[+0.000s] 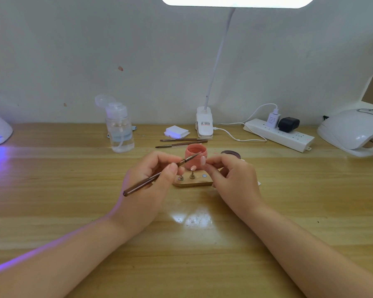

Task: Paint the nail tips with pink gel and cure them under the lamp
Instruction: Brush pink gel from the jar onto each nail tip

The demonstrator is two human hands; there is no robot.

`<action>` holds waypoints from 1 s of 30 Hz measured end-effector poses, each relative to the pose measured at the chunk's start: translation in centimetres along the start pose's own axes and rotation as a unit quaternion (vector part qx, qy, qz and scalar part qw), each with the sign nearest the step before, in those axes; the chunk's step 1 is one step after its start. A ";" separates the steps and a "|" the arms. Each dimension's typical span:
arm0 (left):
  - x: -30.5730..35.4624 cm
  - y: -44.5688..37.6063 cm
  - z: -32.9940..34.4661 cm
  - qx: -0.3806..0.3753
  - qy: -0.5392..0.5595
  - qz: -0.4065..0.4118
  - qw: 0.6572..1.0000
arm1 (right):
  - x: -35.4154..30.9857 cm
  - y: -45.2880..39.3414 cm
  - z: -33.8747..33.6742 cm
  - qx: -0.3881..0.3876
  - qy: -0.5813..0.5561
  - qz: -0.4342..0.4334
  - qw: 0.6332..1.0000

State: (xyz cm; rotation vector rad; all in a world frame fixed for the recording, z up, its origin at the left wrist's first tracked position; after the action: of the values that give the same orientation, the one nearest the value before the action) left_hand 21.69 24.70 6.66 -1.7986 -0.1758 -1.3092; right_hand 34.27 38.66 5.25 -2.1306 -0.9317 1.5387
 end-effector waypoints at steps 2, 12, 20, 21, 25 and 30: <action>-0.2 0.0 0.2 -0.010 -0.009 -0.010 1.000 | 0.0 0.0 0.0 -0.001 0.001 0.000 1.000; -0.2 0.1 0.2 -0.021 -0.017 -0.008 1.000 | 0.1 0.0 -0.1 -0.001 0.006 -0.003 1.000; 1.0 -4.8 -0.3 0.081 -0.100 -0.060 0.990 | 0.0 0.0 0.1 0.009 0.004 -0.007 1.000; 0.8 -6.0 -0.3 0.082 -0.123 -0.085 0.985 | 0.0 0.0 0.1 0.010 0.007 -0.010 1.000; 0.9 -10.0 1.1 0.042 -0.219 -0.116 0.968 | 0.1 0.0 0.1 0.013 0.010 -0.007 1.000; -0.2 -12.4 3.8 -0.055 -0.293 -0.156 0.942 | 0.3 0.0 0.2 0.014 0.011 -0.002 1.000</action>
State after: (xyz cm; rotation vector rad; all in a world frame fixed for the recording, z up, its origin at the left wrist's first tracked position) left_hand 17.23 34.93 13.28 -2.2873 -0.7521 -0.9592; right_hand 34.13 38.81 5.01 -2.1213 -0.9020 1.5150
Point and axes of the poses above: each hand's wrist, its own y-axis away from the middle knuckle, its own z-axis out of the palm, x = y × z, the point moved 6 cm from there along -y, towards the middle knuckle, and after that the axes turned 10 degrees about x, right-handed, at the moved point
